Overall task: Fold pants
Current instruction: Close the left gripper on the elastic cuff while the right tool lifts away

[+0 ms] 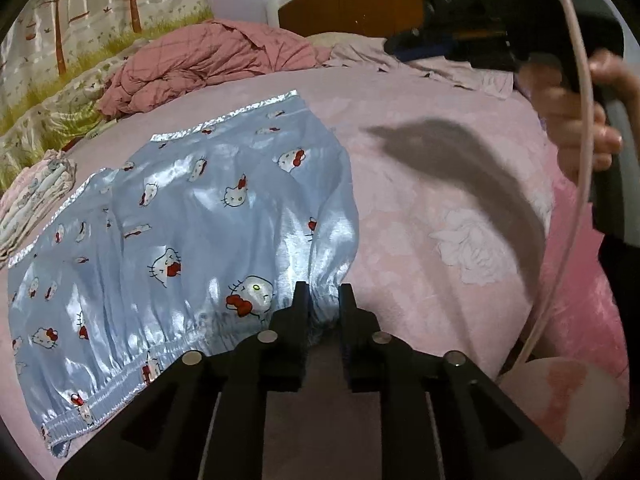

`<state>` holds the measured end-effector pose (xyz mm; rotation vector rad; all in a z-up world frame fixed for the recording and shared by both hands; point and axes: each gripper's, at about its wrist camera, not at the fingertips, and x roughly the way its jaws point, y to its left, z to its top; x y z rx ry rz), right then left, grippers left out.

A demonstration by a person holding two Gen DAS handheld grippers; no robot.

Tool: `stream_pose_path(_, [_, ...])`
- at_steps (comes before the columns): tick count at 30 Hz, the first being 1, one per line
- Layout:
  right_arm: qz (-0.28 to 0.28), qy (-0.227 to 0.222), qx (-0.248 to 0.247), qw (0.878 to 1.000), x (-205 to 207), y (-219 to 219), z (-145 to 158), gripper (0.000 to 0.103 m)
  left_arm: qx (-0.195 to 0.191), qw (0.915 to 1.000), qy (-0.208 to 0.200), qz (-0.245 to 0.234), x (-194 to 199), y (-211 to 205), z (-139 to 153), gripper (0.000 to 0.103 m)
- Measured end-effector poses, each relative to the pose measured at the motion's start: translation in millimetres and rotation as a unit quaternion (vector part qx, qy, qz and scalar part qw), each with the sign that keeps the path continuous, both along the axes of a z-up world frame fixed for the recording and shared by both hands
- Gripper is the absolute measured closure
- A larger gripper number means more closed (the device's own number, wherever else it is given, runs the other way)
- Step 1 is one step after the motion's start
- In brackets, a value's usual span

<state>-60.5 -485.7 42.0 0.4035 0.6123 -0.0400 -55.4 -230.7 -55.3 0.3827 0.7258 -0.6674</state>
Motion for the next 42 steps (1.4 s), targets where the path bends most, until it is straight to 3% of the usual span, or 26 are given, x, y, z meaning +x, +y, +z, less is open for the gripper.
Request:
stream_pose_path(7, [0.002,0.007,-0.006,1.0,1.9,4.2,-2.4,0.094,0.057,0.998,-0.028,-0.005,-5.8,-11.6,-6.6,0.08])
stream_pose_path(10, [-0.003,0.009,-0.003,1.0,0.7,1.4,-4.5,0.094,0.059,0.9982,-0.013,0.003,0.8,-12.0,-5.3,0.076])
stream_pose_path(13, [-0.007,0.012,-0.003,1.0,-0.2,0.6,-5.9,0.094,0.066,0.9977,-0.018,0.002,3.3,-12.0,-5.0,0.065])
stream_pose_path(15, [-0.006,0.012,-0.004,1.0,-0.6,0.5,-5.9,0.094,0.079,0.9958,-0.044,0.013,2.0,-11.5,-5.3,0.044])
stream_pose_path(16, [-0.006,0.012,-0.005,1.0,-0.6,0.5,-6.2,0.094,0.084,0.995,-0.052,0.017,2.8,-11.0,-6.0,0.042])
stream_pose_path(17, [-0.005,0.012,-0.007,1.0,-0.6,0.7,-6.1,0.094,0.076,0.9961,-0.042,0.015,5.6,-8.4,-5.9,0.051])
stream_pose_path(18, [-0.004,0.012,-0.009,1.0,-0.8,1.0,-6.0,0.094,0.056,0.9982,-0.02,0.006,8.4,-4.7,-4.2,0.078])
stream_pose_path(20, [-0.002,0.012,-0.013,1.0,-0.7,1.1,-6.5,0.094,0.046,0.9987,-0.02,0.004,7.5,-3.2,-0.8,0.095])
stream_pose_path(26, [-0.002,0.014,-0.012,1.0,1.9,1.2,-7.8,0.094,0.036,0.9962,-0.079,-0.008,-10.8,-1.1,6.0,0.096])
stream_pose_path(32, [0.005,0.001,0.013,1.0,13.8,-5.8,-7.0,0.094,0.03,0.9969,-0.071,-0.015,-5.3,2.7,14.1,0.096])
stream_pose_path(37, [0.023,0.004,0.086,0.996,69.6,-35.0,-9.6,0.094,0.024,0.9974,-0.065,-0.023,-0.1,2.5,5.6,0.096])
stream_pose_path(42, [0.022,0.043,0.129,0.99,148.1,-62.7,-29.5,0.094,0.01,0.9985,-0.048,-0.024,6.0,3.2,-5.9,0.096])
